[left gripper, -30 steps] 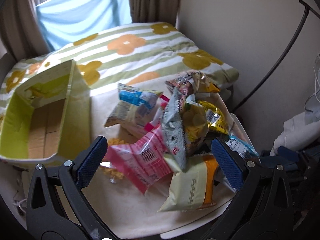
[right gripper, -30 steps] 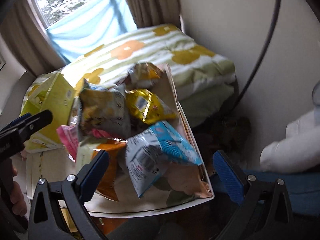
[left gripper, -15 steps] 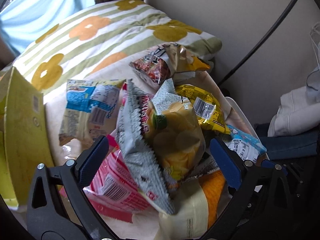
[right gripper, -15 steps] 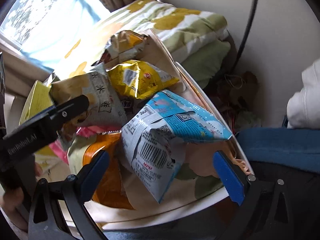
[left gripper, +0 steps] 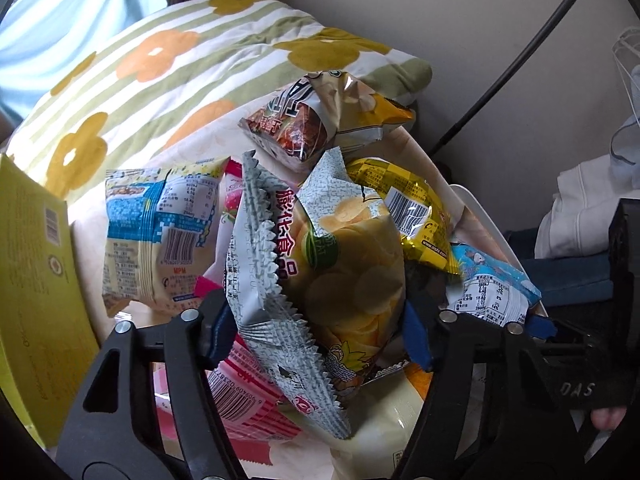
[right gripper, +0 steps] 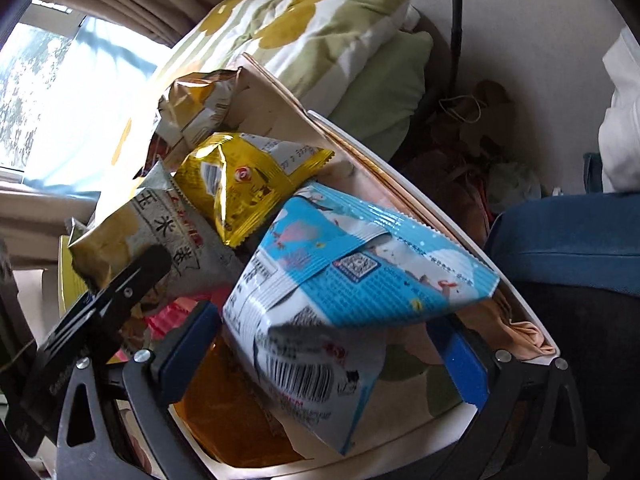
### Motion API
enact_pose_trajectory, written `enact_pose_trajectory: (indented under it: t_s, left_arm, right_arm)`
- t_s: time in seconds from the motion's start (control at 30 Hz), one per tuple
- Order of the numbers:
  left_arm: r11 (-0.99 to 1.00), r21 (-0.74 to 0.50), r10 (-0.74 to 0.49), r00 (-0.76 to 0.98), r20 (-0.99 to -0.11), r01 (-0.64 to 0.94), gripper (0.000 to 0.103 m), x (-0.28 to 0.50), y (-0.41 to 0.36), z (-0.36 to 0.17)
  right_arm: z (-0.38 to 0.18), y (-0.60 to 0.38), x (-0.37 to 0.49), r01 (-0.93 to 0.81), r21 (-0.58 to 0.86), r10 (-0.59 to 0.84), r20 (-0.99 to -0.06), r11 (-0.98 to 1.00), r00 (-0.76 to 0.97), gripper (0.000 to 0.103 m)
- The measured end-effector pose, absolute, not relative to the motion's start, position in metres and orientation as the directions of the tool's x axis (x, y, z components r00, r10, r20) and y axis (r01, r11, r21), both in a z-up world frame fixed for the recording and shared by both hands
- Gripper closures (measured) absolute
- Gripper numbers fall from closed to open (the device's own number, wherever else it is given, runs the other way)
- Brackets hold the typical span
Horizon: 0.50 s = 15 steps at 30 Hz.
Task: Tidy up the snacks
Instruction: 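Grasp a grey-green chip bag with left gripper while right gripper grasps blue-white bag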
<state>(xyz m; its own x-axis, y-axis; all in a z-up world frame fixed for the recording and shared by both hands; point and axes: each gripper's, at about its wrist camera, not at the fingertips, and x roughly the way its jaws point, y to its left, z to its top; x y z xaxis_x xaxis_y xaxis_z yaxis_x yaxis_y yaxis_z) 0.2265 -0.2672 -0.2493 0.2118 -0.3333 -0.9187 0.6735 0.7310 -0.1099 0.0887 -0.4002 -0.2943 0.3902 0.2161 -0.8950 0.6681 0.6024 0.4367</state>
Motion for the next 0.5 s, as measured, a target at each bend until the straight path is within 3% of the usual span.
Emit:
enact_pose_trajectory:
  t_s: [0.23,0.5]
  left_arm:
    - [0.72,-0.112,-0.351,0.22,-0.91,0.685,0.045,0.221,-0.269,-0.242]
    - [0.731,-0.112,-0.376,0.26,-0.89,0.673,0.046,0.207,-0.265,-0.222]
  right_arm:
    - [-0.294,-0.399,0.09,0.662,0.431,0.21,-0.897,0.613,0.39,0.026]
    - [-0.284,-0.394,0.082,0.632,0.42,0.193,-0.897,0.651,0.397,0.042]
